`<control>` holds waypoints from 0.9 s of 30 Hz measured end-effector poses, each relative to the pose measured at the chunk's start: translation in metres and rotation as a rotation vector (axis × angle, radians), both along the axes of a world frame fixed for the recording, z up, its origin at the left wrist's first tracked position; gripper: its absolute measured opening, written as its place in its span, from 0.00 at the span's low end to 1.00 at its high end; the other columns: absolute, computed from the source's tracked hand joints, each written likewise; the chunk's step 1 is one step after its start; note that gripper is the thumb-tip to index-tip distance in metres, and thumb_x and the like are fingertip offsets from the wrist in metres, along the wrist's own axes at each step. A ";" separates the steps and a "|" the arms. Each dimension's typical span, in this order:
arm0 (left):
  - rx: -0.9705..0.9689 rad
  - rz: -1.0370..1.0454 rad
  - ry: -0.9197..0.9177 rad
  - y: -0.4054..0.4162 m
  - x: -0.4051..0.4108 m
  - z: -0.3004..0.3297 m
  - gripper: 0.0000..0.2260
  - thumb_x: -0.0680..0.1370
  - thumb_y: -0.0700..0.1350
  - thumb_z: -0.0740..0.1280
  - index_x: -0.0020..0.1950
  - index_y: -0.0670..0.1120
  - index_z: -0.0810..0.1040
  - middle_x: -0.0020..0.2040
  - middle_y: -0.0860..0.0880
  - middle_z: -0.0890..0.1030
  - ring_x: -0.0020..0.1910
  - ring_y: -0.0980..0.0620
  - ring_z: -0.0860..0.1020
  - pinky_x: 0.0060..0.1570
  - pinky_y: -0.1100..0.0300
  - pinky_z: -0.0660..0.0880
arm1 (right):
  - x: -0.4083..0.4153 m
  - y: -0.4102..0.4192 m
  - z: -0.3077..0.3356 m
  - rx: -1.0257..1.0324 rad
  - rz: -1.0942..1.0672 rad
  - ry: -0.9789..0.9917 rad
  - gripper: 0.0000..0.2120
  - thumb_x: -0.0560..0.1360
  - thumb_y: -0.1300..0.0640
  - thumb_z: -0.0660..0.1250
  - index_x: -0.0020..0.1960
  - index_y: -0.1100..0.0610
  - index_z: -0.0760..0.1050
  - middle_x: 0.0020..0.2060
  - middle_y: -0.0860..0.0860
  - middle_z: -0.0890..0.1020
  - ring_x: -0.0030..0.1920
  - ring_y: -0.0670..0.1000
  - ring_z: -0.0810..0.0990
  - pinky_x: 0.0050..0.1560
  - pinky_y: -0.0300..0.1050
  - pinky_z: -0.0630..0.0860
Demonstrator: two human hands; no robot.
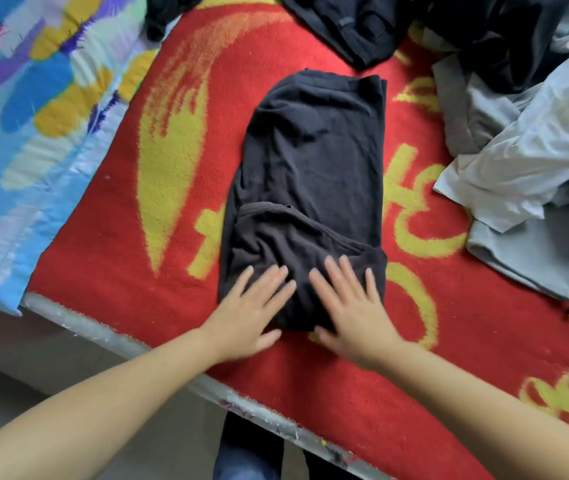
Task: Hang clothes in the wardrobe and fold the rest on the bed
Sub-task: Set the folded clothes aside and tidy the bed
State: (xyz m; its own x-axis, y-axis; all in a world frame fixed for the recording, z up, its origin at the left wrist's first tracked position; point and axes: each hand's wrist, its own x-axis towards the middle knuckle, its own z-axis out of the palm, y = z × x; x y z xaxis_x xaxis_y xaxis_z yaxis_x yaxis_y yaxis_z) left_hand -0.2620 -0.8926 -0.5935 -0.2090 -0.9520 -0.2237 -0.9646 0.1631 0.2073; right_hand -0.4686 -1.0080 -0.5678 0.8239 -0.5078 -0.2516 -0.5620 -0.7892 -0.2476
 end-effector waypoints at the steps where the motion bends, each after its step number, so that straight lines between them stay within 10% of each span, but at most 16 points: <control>1: 0.145 -0.059 -0.061 0.008 -0.001 -0.005 0.40 0.73 0.57 0.63 0.79 0.46 0.47 0.78 0.41 0.48 0.77 0.43 0.46 0.73 0.39 0.50 | 0.001 0.009 -0.002 0.010 0.064 0.162 0.44 0.66 0.45 0.73 0.76 0.51 0.59 0.74 0.61 0.62 0.74 0.66 0.58 0.66 0.73 0.58; 5: 0.392 0.162 -0.220 -0.003 0.019 -0.020 0.46 0.75 0.40 0.64 0.71 0.51 0.25 0.76 0.41 0.32 0.76 0.44 0.35 0.73 0.44 0.43 | 0.002 -0.016 -0.021 0.009 0.029 0.463 0.45 0.77 0.57 0.62 0.74 0.40 0.28 0.76 0.57 0.34 0.74 0.68 0.34 0.66 0.75 0.37; 11: 0.505 0.033 -0.042 0.004 0.020 0.002 0.44 0.71 0.26 0.55 0.77 0.50 0.34 0.76 0.37 0.35 0.76 0.39 0.37 0.74 0.50 0.43 | -0.007 -0.011 -0.001 -0.022 0.113 0.526 0.39 0.79 0.57 0.58 0.76 0.43 0.34 0.77 0.59 0.41 0.75 0.70 0.41 0.66 0.74 0.38; 15: 0.837 -0.122 0.079 0.031 -0.013 0.025 0.39 0.76 0.32 0.57 0.78 0.51 0.36 0.76 0.36 0.36 0.76 0.39 0.38 0.74 0.50 0.46 | -0.031 0.006 0.016 0.230 0.346 0.820 0.41 0.79 0.62 0.59 0.76 0.42 0.33 0.77 0.58 0.38 0.75 0.69 0.40 0.68 0.74 0.42; 18: 0.996 -0.082 0.243 0.005 -0.010 0.035 0.32 0.78 0.55 0.61 0.79 0.50 0.52 0.78 0.38 0.50 0.77 0.40 0.51 0.73 0.52 0.54 | -0.016 0.000 0.024 0.468 0.379 1.001 0.41 0.77 0.51 0.64 0.77 0.41 0.38 0.77 0.57 0.38 0.75 0.69 0.42 0.69 0.72 0.45; 20: 0.935 0.187 0.560 -0.032 0.017 0.043 0.20 0.77 0.56 0.63 0.64 0.46 0.75 0.63 0.46 0.79 0.61 0.46 0.77 0.59 0.57 0.72 | 0.010 -0.027 0.033 0.664 0.328 0.908 0.34 0.75 0.42 0.66 0.76 0.44 0.56 0.77 0.55 0.57 0.73 0.62 0.62 0.70 0.59 0.59; 23: 0.516 0.530 0.588 -0.102 0.073 0.045 0.06 0.77 0.41 0.61 0.44 0.44 0.77 0.36 0.50 0.82 0.35 0.47 0.81 0.40 0.53 0.78 | 0.064 -0.083 0.044 0.651 0.175 0.431 0.12 0.78 0.53 0.63 0.58 0.55 0.78 0.59 0.56 0.80 0.55 0.55 0.79 0.56 0.44 0.70; 27: 0.114 0.831 0.443 -0.196 0.131 0.031 0.15 0.77 0.34 0.57 0.57 0.44 0.79 0.51 0.44 0.82 0.49 0.44 0.79 0.52 0.53 0.75 | 0.142 -0.168 0.031 0.394 -0.170 0.022 0.16 0.78 0.65 0.58 0.63 0.60 0.76 0.61 0.56 0.79 0.63 0.56 0.76 0.63 0.44 0.67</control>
State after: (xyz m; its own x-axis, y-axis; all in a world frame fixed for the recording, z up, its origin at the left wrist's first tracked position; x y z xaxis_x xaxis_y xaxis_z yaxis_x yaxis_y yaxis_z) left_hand -0.1313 -1.0881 -0.5628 0.4377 -0.8112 -0.3877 -0.5920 -0.5846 0.5548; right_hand -0.3266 -1.1756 -0.5371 0.7291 -0.4974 -0.4701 -0.6844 -0.5321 -0.4985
